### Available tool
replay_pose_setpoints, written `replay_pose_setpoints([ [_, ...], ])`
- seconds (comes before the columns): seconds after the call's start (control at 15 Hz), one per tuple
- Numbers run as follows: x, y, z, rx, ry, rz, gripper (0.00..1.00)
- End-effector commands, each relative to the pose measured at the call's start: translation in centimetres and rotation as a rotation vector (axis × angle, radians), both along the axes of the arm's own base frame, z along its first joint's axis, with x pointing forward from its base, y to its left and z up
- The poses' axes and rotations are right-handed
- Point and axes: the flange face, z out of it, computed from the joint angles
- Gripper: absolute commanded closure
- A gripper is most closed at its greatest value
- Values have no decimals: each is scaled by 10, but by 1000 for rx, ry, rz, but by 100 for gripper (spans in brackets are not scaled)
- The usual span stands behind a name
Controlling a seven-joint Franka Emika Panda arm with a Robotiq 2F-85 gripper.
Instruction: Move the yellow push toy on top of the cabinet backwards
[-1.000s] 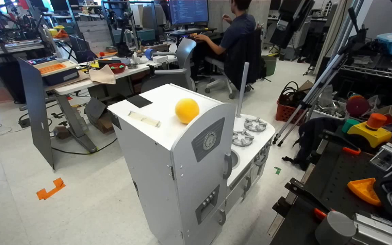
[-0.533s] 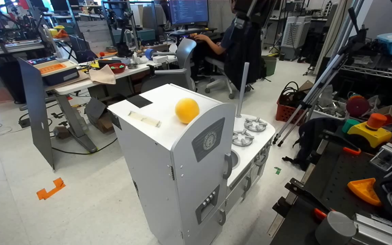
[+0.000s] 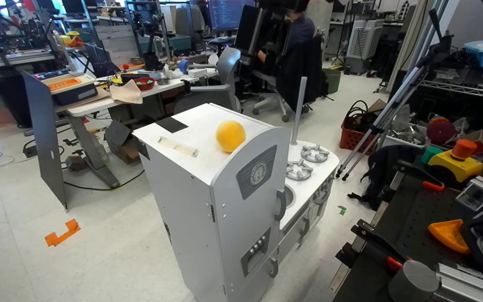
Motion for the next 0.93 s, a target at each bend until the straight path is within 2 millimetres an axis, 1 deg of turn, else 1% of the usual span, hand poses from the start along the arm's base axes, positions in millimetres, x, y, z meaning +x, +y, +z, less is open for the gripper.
replay_pose_setpoints([
  [0.0, 26, 22, -17, -21, 23, -6, 0],
  [0.2, 36, 35, -38, -24, 54, -9, 0],
  [0.4, 42, 42, -59, -27, 87, -13, 0],
  [0.6, 45, 45, -79, -26, 128, -21, 0],
  [0.87, 44, 45, -100, -30, 186, -28, 0],
])
